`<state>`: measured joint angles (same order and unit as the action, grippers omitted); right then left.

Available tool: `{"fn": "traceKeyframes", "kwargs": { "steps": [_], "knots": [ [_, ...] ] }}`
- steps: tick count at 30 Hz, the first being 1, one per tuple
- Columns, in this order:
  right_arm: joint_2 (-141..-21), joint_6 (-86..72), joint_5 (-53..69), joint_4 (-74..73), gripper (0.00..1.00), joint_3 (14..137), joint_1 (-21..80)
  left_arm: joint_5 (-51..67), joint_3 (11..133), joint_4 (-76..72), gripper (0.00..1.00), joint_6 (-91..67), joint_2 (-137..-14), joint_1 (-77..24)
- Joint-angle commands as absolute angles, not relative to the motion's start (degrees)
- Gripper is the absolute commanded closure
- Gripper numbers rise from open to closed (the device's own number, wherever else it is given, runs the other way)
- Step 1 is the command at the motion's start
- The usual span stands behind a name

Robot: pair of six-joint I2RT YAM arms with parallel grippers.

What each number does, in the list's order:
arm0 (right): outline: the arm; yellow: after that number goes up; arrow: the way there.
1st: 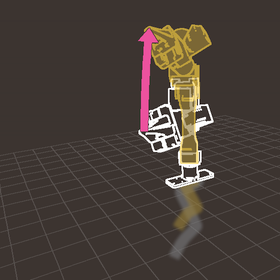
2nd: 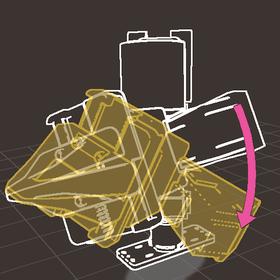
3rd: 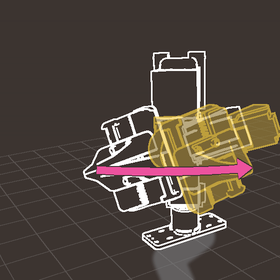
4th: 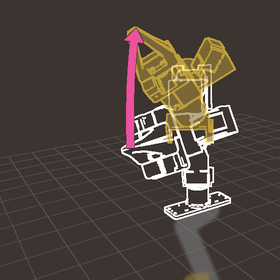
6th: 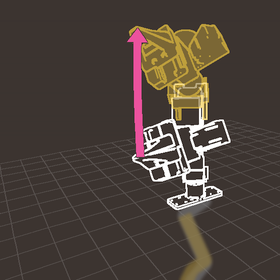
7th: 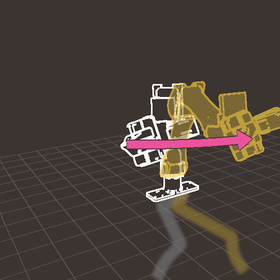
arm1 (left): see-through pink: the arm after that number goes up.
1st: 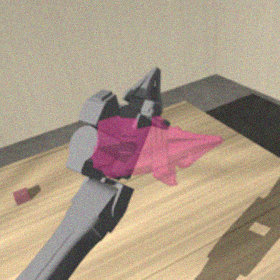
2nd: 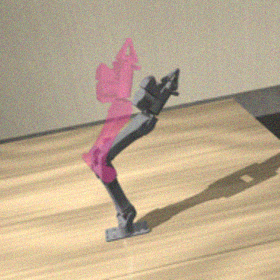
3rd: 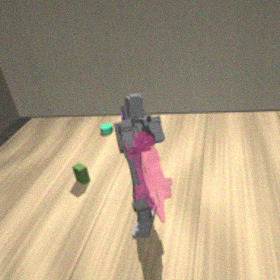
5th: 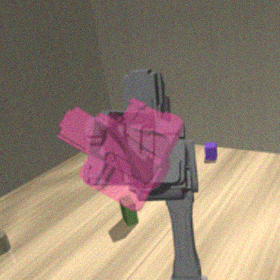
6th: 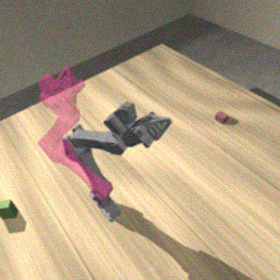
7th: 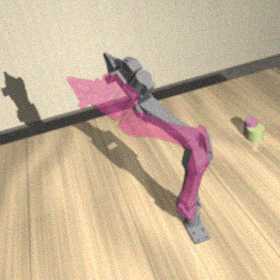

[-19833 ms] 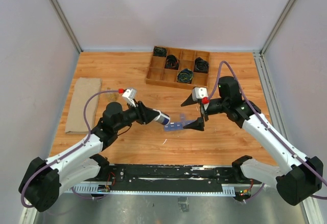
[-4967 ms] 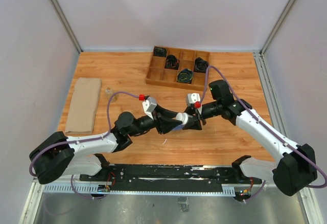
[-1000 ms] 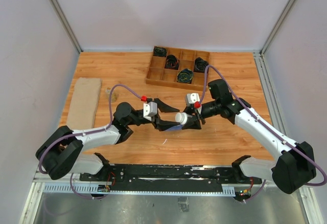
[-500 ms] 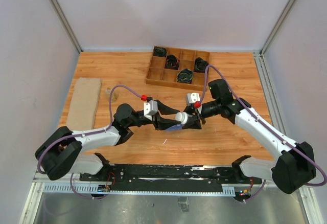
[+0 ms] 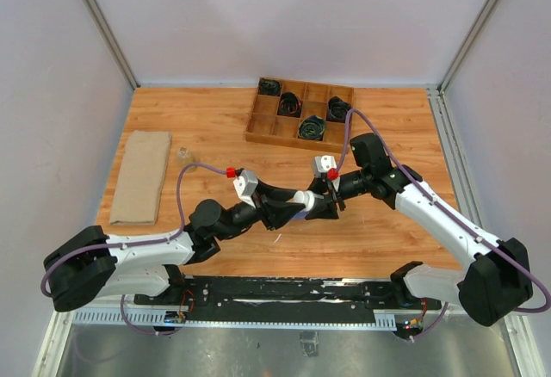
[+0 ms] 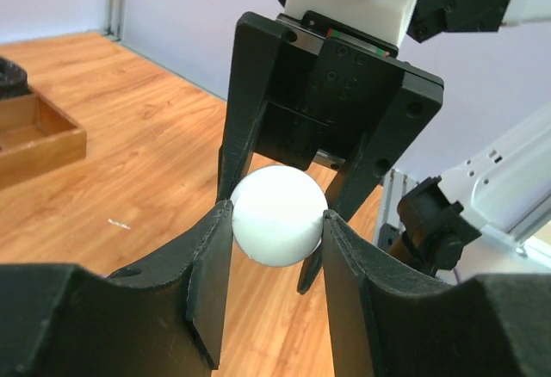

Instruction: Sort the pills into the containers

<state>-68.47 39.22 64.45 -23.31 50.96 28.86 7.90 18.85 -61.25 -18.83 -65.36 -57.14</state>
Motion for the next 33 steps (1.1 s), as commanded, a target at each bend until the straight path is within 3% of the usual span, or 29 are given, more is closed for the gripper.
{"fn": "traceKeyframes", "kwargs": {
  "steps": [1, 24, 33],
  "knots": [
    [-68.62, 38.0, 61.12, -21.33, 0.99, 52.21, 27.76, 1.87, 20.39, -59.23, 0.96, -28.32, -63.26, -59.84],
    [-68.69, 37.48, 59.69, -20.88, 0.99, 52.34, 27.77, -11.89, 30.32, -36.67, 0.94, -65.83, -62.77, -60.1],
    [-69.02, 35.82, 57.77, -19.77, 0.99, 52.12, 27.78, -16.89, 30.35, -35.22, 0.95, -77.19, -62.82, -60.1]
  ]
}}
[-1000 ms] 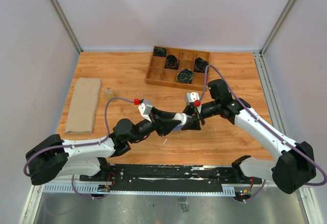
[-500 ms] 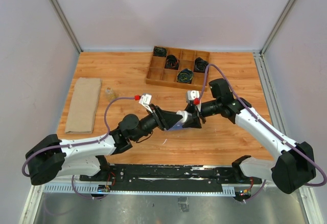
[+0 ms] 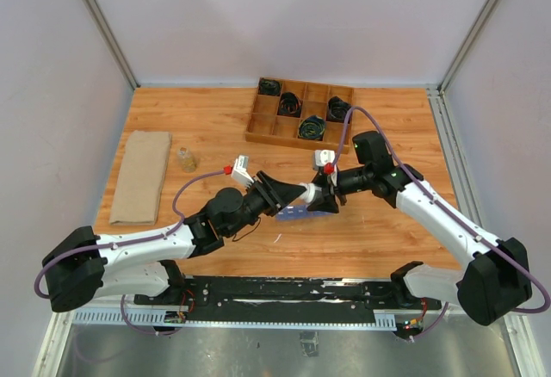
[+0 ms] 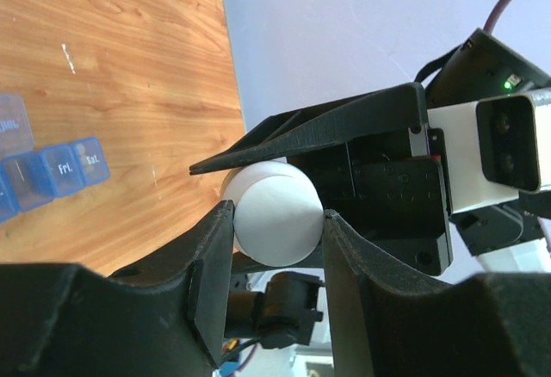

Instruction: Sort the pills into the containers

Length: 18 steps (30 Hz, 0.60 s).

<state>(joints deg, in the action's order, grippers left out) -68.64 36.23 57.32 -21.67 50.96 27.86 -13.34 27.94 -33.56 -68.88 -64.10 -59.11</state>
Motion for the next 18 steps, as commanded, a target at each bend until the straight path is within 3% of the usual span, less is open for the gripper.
{"fn": "traceKeyframes", "kwargs": {
  "steps": [1, 18],
  "knots": [
    [-69.13, 35.78, 57.68, -19.77, 0.99, 52.2, 27.77, -17.25, 30.59, -35.01, 0.95, -77.5, -62.82, -60.09],
    [-69.27, 35.37, 55.46, -19.73, 0.99, 52.39, 27.86, -17.09, 40.29, -21.16, 0.95, -79.09, -68.35, -60.03]
  ]
}}
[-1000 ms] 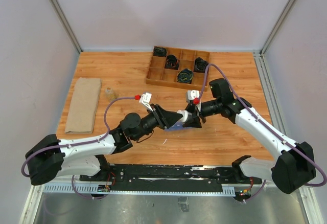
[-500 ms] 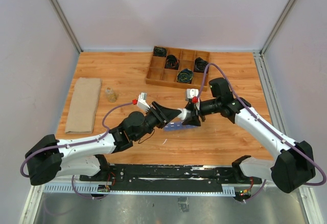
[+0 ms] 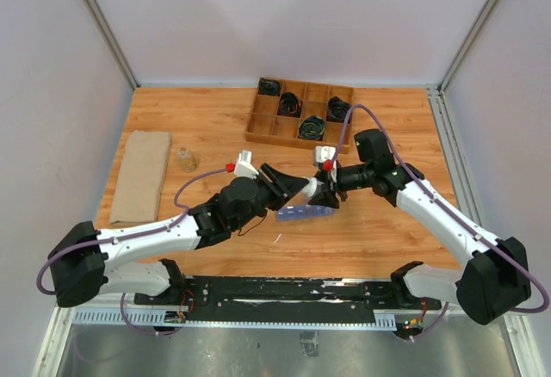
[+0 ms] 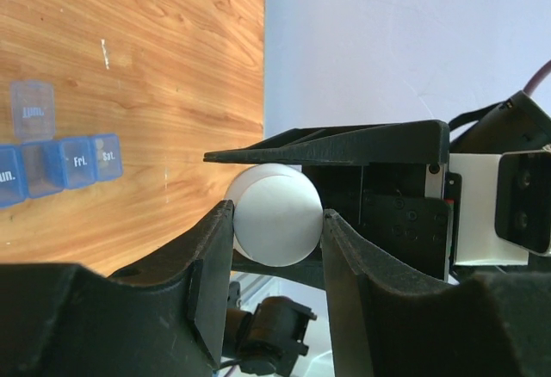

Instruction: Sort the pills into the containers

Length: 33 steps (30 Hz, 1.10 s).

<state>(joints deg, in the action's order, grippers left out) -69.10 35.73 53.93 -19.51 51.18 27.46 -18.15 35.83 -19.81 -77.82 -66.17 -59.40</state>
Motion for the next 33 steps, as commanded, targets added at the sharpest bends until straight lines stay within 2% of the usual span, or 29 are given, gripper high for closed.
{"fn": "traceKeyframes", "kwargs": {
  "steps": [1, 5, 12, 18, 23, 33],
  "knots": [
    [-69.22, 35.35, 55.46, -19.74, 0.99, 52.38, 27.86, -16.79, 40.48, -21.16, 0.94, -79.02, -68.71, -60.08],
    [-69.2, 35.34, 55.6, -19.75, 0.99, 52.43, 27.81, -15.94, 40.79, -21.18, 0.9, -78.01, -69.17, -60.06],
    [-69.07, 35.26, 56.22, -19.84, 0.99, 52.56, 27.77, -13.8, 40.81, -21.02, 0.53, -75.12, -68.5, -60.09],
    [-69.06, 35.46, 56.95, -20.01, 0.99, 52.54, 27.6, -12.89, 39.76, -21.01, 0.33, -74.02, -67.43, -60.11],
    [-69.06, 35.61, 57.23, -20.16, 0.99, 52.57, 27.55, -11.7, 38.96, -21.01, 0.26, -72.75, -66.71, -60.1],
    [-68.92, 35.78, 58.31, -20.3, 1.0, 52.47, 27.33, -11.6, 32.46, -21.01, 0.22, -71.68, -60.55, -61.64]
  ]
}}
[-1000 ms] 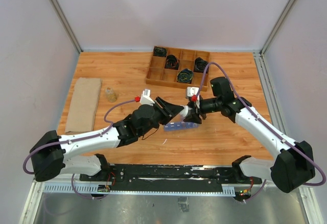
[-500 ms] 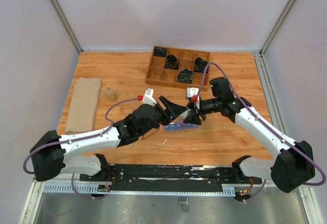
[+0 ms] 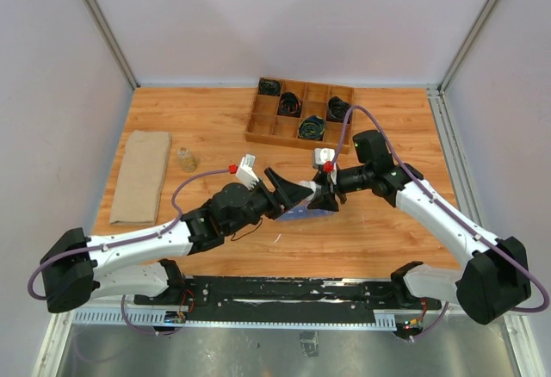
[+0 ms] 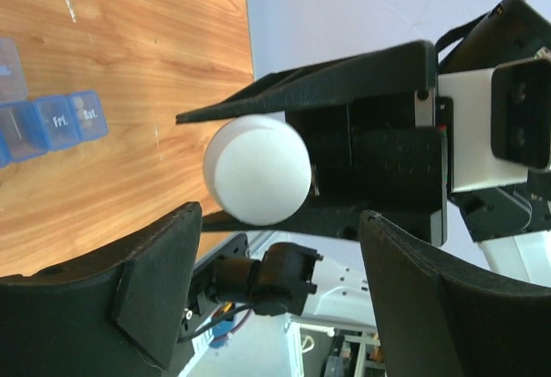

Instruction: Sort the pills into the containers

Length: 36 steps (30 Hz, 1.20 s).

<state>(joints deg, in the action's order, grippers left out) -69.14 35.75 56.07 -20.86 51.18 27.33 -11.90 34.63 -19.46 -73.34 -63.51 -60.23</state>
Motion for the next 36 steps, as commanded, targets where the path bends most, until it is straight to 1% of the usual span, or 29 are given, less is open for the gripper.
{"fn": "traceKeyframes", "kwargs": {
  "steps": [1, 2, 6, 7, 9, 12, 14, 17, 19, 21, 23, 25, 27, 30, 36],
  "knots": [
    [-68.98, 35.78, 58.41, -20.26, 0.99, 52.47, 27.33, -11.68, 31.91, -21.01, 0.22, -71.19, -59.91, -61.76],
    [-69.04, 35.85, 58.55, -20.3, 0.99, 52.47, 27.33, -11.69, 31.54, -21.01, 0.2, -70.7, -59.33, -61.74],
    [-68.92, 36.03, 58.72, -20.46, 0.99, 52.49, 27.33, -10.29, 30.08, -21.25, 0.19, -66.53, -57.54, -61.87],
    [-68.93, 36.17, 58.91, -20.61, 0.99, 52.47, 27.26, -9.69, 29.61, -21.55, 0.16, -64.52, -57.04, -61.9],
    [-68.83, 36.64, 59.51, -20.95, 0.99, 52.56, 27.17, -7.65, 27.65, -25.05, 0.14, -54.44, -55.79, -61.87],
    [-68.57, 37.1, 60.67, -21.16, 0.99, 52.38, 26.99, -0.97, 22.96, -30.95, 0.13, -30.91, -52.47, -61.84],
    [-68.39, 37.39, 61.35, -21.34, 0.99, 52.33, 26.9, 1.55, 19.64, -33.9, 0.02, -17.41, -49.64, -61.86],
    [-68.29, 38.22, 62.47, -21.72, 0.99, 52.21, 26.8, 3.53, 14.29, -40.93, 0.01, -1.03, -45.53, -61.18],
    [-68.37, 38.63, 63.03, -22.02, 0.99, 52.26, 26.78, 9.12, 12.77, -44.78, 0.01, 4.86, -44.72, -58.02],
    [-68.38, 39.15, 63.47, -22.43, 0.99, 52.23, 26.81, 18.22, 12.31, -48.39, 0.01, 7.23, -44.93, -53.2],
    [-68.38, 39.59, 63.97, -22.72, 0.99, 52.22, 26.81, 25.36, 10.34, -56.59, 0.01, 8.65, -46.19, -48.48],
    [-68.23, 39.89, 64.4, -22.88, 1.0, 52.21, 26.81, 33.09, 9.52, -64.14, 0.01, 7.96, -48.95, -44.58],
    [-68.13, 40.08, 64.51, -22.86, 0.99, 52.22, 26.78, 38.62, 10.91, -67.5, 0.01, 6.27, -52.35, -41.89],
    [-68.2, 40.31, 64.68, -23.05, 0.99, 52.24, 26.81, 41.64, 14.9, -68.75, 0.01, 5.88, -58.9, -40.89],
    [-67.85, 40.36, 64.95, -23.14, 0.99, 52.23, 26.8, 42.31, 19.84, -73.46, 0.01, 3.12, -68.06, -40.63]
  ]
}}
